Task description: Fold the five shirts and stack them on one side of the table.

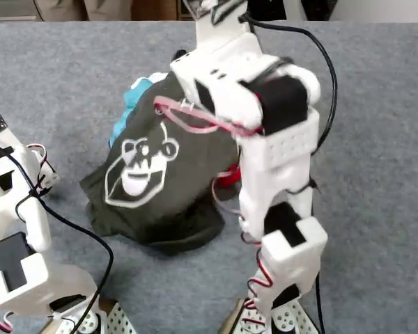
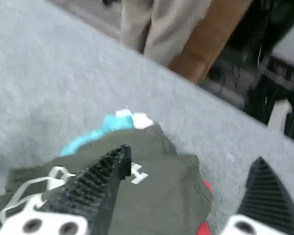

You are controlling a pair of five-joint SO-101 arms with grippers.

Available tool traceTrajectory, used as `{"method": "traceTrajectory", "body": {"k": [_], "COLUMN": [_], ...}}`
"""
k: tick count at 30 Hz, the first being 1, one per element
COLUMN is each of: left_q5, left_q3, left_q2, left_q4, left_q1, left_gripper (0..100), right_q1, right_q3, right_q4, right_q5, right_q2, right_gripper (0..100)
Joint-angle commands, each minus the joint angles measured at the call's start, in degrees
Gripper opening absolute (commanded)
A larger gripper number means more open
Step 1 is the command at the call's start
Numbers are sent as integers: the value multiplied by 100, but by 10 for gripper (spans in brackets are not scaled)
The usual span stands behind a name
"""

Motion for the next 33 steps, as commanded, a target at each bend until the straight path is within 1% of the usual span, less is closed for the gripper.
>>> {"method": "traceTrajectory", "body": {"k": [1,3,5,9,11,13,15,18,22,23,24,28,29,32,33], "left_q5": [53,53,53,53,53,53,53,53,53,53,53,53,53,53,53], "left_q3": [-26,-35,-44,-44,-35,-35,-26,-26,-18,-18,-18,-18,-18,-18,-18], "left_q2": [-92,-92,-92,-101,-101,-101,-101,-101,-101,-101,-101,-101,-101,-101,-101], "left_q4": [-70,-70,-70,-44,-44,-44,-44,-44,-44,-44,-44,-44,-44,-44,-44], "left_q1": [26,9,-9,-18,-18,0,26,35,35,35,35,44,44,44,44], "left_gripper": [24,24,24,24,24,24,24,24,24,24,24,24,24,24,24], "right_q1": [119,-110,-338,-567,-488,-198,48,321,400,400,400,400,400,435,444], "right_q3": [-215,-154,251,1692,2519,3240,3565,3582,3582,3582,3582,3389,3301,2993,2835], "right_q4": [105,123,123,79,-193,-721,-1266,-1688,-1732,-1732,-1732,-1749,-1732,-1565,-1442], "right_q5": [44,44,44,44,-53,-352,-677,-958,-1037,-1037,-1037,-993,-993,-958,-835], "right_q2": [75,84,40,13,198,505,822,1262,1684,1745,1780,1833,1833,1807,1824], "right_gripper": [393,393,378,277,264,276,288,285,284,270,242,41,9,18,15]}}
